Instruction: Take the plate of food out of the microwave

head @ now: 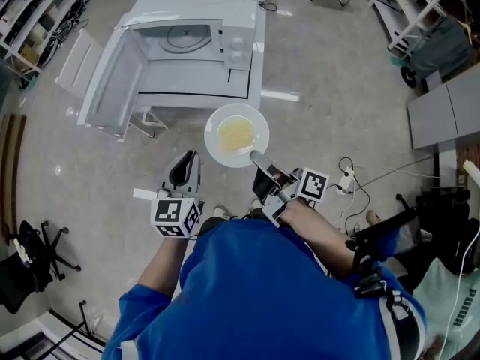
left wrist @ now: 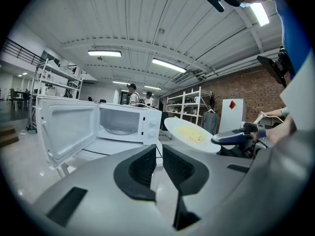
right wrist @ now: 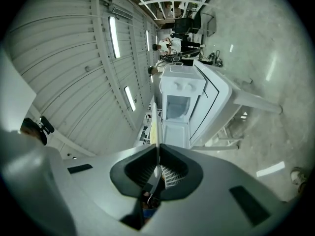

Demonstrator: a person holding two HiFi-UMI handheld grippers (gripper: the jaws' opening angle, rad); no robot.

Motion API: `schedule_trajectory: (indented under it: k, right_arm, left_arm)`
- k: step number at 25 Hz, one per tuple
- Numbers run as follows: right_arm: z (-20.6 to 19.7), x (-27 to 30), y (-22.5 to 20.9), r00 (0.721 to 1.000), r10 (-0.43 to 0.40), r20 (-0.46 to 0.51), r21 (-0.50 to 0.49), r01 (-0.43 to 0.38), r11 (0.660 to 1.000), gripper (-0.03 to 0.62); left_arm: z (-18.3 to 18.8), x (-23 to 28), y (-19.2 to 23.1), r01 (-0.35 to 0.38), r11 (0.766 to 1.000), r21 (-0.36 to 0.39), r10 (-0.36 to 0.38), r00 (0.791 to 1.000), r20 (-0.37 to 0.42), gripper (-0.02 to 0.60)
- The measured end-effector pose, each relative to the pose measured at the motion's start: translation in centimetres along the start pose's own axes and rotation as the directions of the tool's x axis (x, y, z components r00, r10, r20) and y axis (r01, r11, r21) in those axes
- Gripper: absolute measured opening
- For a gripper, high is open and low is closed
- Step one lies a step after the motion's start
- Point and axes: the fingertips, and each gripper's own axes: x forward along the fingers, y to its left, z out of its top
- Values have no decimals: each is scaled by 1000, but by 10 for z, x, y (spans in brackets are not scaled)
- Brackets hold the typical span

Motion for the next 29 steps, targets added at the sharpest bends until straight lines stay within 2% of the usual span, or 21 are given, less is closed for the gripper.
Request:
schedule_trajectory:
  k: [14,29]
  right_arm:
    - [-6,28,3,1000,21,-20,-33,-22,999,20]
    - [-6,34,5,1000,14,-25,-33,-15,999,20]
  left_arm:
    - [5,-4,28,-16,1000,4,16,1000,2,48]
    - [6,4,28,1,1000,3,-1,1000,1,48]
